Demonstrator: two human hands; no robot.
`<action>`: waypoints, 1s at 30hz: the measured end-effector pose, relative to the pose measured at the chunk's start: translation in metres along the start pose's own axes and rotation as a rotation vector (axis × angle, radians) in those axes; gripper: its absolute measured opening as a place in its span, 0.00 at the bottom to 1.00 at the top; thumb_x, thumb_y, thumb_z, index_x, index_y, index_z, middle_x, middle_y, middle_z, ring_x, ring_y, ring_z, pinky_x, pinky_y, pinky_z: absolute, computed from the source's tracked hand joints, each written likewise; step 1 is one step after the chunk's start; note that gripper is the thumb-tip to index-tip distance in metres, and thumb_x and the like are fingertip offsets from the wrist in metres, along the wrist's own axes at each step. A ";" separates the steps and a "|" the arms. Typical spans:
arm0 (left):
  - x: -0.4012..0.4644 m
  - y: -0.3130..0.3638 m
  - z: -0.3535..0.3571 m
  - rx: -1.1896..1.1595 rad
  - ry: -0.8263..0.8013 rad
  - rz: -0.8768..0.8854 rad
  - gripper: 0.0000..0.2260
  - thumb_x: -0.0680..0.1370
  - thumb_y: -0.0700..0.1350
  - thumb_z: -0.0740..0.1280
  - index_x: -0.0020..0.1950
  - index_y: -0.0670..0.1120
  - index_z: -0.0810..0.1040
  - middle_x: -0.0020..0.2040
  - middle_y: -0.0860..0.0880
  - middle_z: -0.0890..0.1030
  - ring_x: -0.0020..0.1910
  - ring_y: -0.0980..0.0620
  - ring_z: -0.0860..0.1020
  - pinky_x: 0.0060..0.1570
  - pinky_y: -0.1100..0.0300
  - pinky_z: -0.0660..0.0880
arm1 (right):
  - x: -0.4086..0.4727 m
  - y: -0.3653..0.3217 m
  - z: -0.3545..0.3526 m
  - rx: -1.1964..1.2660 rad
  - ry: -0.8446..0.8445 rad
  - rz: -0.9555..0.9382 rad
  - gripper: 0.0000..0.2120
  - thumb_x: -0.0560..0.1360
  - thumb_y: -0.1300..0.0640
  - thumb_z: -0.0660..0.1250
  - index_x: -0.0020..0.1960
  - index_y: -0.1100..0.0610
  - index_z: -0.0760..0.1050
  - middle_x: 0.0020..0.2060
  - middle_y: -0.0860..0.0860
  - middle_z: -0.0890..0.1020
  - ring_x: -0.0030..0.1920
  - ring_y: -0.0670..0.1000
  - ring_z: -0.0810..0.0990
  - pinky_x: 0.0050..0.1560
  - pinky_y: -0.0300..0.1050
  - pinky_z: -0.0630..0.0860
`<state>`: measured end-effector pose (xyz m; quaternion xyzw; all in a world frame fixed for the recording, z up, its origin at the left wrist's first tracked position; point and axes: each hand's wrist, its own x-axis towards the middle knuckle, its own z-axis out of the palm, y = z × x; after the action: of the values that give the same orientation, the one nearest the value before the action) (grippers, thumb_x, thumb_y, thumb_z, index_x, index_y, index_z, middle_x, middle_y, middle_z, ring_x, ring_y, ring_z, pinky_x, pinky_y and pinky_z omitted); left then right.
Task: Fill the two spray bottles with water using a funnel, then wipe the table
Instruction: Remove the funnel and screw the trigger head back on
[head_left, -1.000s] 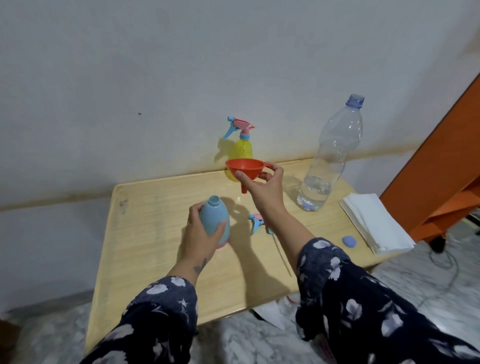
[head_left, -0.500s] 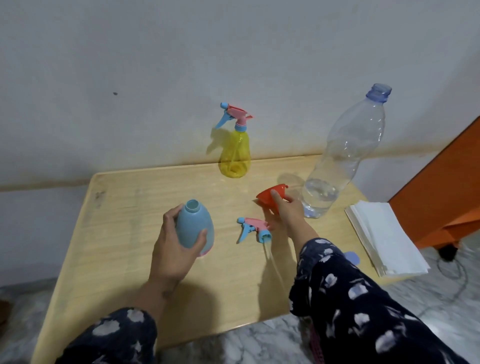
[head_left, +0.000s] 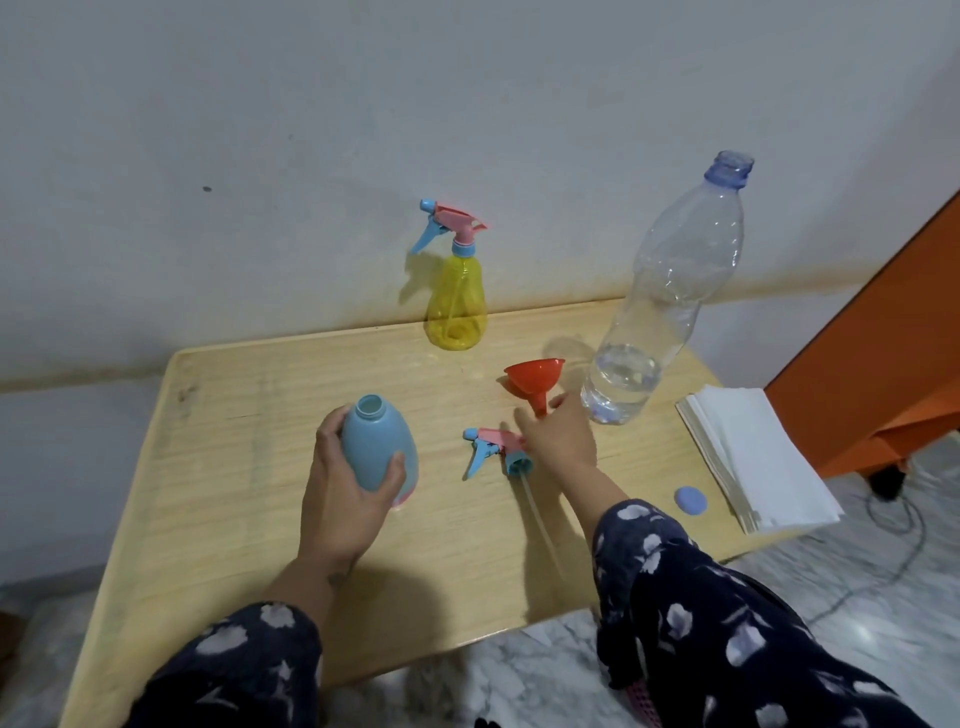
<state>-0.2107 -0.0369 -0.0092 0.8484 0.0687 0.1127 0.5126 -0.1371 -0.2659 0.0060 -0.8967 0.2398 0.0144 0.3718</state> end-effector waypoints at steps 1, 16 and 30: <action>0.000 0.000 0.001 0.000 -0.017 -0.012 0.35 0.73 0.51 0.73 0.69 0.63 0.53 0.69 0.53 0.66 0.61 0.48 0.72 0.53 0.47 0.77 | -0.003 0.000 0.001 -0.102 -0.119 -0.008 0.30 0.70 0.41 0.67 0.64 0.58 0.64 0.53 0.53 0.78 0.52 0.55 0.78 0.44 0.48 0.76; 0.006 0.014 -0.004 0.029 -0.056 -0.048 0.37 0.69 0.54 0.76 0.65 0.72 0.52 0.63 0.57 0.70 0.54 0.48 0.75 0.48 0.51 0.77 | -0.008 -0.041 -0.024 0.194 -0.278 -0.025 0.17 0.70 0.57 0.75 0.53 0.58 0.70 0.41 0.54 0.81 0.36 0.50 0.79 0.38 0.43 0.76; 0.014 0.037 -0.023 0.108 -0.339 -0.015 0.39 0.62 0.63 0.72 0.70 0.69 0.58 0.60 0.58 0.74 0.52 0.52 0.77 0.47 0.51 0.79 | -0.020 -0.172 -0.084 0.659 0.140 -0.320 0.23 0.66 0.47 0.76 0.52 0.52 0.68 0.46 0.53 0.83 0.44 0.52 0.83 0.48 0.49 0.79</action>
<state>-0.2031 -0.0316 0.0358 0.8811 -0.0062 -0.0395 0.4712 -0.0917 -0.2093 0.1842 -0.7538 0.1133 -0.1831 0.6208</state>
